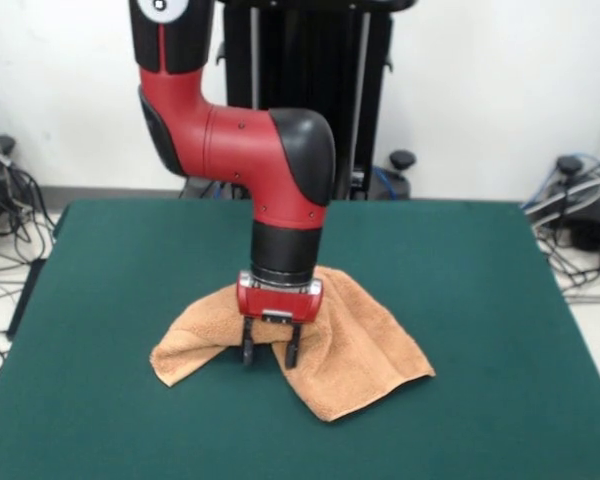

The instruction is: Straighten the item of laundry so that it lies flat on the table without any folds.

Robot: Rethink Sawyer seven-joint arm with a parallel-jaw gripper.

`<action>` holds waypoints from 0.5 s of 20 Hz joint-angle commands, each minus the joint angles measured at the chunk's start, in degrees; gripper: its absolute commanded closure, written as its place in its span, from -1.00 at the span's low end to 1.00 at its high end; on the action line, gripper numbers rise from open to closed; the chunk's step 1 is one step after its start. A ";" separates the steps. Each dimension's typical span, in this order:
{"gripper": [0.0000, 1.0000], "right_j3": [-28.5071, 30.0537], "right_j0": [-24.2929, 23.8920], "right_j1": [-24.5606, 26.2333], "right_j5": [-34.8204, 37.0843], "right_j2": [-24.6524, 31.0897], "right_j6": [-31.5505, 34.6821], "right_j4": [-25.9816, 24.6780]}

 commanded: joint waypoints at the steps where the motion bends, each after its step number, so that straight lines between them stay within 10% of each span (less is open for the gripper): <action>1: -1.00 -5.70 -2.04 3.42 1.23 2.78 5.63 -3.50; 10: -1.00 -4.74 -2.62 2.64 2.32 3.69 6.46 -4.41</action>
